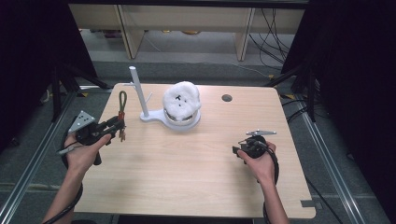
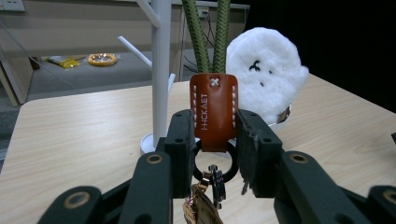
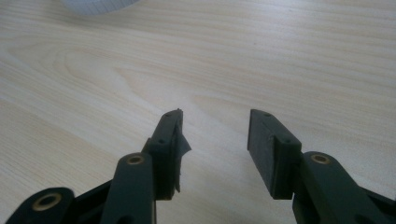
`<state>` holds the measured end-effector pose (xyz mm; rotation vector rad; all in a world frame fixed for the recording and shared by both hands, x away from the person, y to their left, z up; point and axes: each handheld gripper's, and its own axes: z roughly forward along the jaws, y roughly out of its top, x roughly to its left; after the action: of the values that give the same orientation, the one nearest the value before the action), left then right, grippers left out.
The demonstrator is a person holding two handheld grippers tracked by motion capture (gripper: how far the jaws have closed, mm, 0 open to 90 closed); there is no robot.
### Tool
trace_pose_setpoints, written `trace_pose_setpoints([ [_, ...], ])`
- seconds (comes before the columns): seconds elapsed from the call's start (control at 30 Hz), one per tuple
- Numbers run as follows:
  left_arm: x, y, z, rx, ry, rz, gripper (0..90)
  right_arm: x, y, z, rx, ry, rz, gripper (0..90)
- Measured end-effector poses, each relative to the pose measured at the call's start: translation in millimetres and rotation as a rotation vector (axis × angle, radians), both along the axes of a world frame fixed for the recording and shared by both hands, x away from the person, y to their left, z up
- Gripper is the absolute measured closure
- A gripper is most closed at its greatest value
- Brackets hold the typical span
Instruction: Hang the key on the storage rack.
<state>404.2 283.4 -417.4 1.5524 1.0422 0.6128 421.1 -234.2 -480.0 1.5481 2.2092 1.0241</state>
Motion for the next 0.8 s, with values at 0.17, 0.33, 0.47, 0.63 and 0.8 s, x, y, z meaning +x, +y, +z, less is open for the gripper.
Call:
trace_pose_setpoints([
  [0.17,4.3,1.8,2.7,-0.002,-0.005,0.009,66.7,0.0,0.3,0.1,0.008,0.005,-0.013,56.3],
  [0.33,9.3,3.4,5.7,-0.004,-0.013,0.02,66.7,0.4,0.4,-0.3,0.009,0.0,-0.006,56.1],
  [0.47,13.7,4.7,7.4,-0.008,-0.011,0.028,66.7,0.0,0.4,0.1,-0.003,0.002,-0.005,56.0],
  [0.63,20.3,5.3,7.6,-0.009,-0.003,0.034,66.7,0.5,1.0,-0.9,0.008,-0.003,-0.003,56.0],
  [0.8,30.3,7.6,4.2,-0.012,0.02,0.042,66.7,0.5,0.5,-1.0,0.005,-0.004,0.001,56.0],
])
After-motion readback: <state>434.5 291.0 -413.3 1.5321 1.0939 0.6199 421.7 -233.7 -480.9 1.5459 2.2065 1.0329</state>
